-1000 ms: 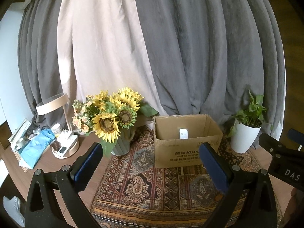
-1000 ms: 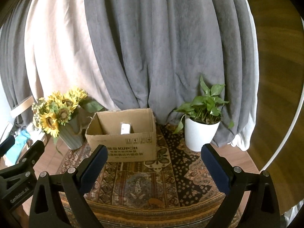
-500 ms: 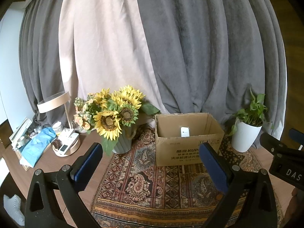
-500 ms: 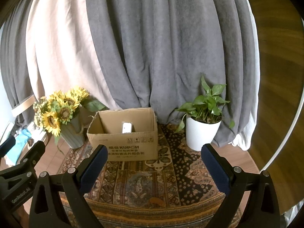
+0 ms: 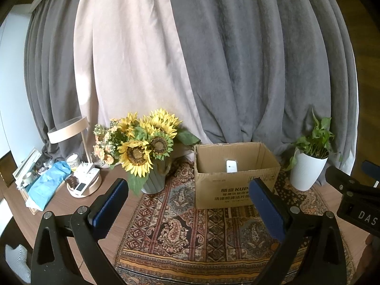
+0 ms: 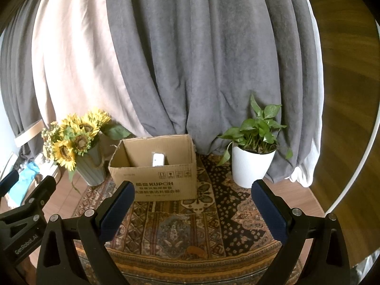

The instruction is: Organize rigid objects

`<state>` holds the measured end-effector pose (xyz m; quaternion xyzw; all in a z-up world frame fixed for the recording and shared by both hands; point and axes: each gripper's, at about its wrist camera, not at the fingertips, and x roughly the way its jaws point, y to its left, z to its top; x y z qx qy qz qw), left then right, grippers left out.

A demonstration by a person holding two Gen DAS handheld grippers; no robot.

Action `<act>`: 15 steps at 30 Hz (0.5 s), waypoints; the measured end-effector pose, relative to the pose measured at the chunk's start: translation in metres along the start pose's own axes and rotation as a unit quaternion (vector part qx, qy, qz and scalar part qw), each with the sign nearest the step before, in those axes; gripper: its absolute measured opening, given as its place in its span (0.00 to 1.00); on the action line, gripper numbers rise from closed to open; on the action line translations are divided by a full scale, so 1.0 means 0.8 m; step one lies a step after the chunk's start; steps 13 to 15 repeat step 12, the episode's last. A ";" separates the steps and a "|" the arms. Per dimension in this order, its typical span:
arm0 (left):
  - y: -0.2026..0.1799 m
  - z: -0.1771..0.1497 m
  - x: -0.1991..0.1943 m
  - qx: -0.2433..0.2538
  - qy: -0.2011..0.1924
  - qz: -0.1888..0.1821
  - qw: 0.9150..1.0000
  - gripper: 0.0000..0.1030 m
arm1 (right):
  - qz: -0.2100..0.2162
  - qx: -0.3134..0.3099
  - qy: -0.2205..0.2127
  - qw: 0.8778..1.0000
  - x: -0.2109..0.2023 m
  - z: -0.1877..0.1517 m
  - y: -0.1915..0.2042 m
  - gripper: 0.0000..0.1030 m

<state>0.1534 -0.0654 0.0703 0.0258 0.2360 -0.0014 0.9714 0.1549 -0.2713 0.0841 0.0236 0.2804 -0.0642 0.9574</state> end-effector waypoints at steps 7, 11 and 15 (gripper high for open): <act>0.002 0.001 0.002 -0.002 0.002 -0.001 1.000 1.00 | 0.000 0.000 0.000 1.000 0.000 -0.001 0.000 0.97; 0.003 0.001 0.002 -0.001 0.001 -0.004 1.000 1.00 | 0.001 0.000 0.001 1.000 0.001 -0.002 0.000 0.97; 0.004 0.001 0.003 -0.001 0.001 -0.003 1.000 1.00 | 0.000 0.000 0.001 1.000 0.001 -0.002 -0.001 0.97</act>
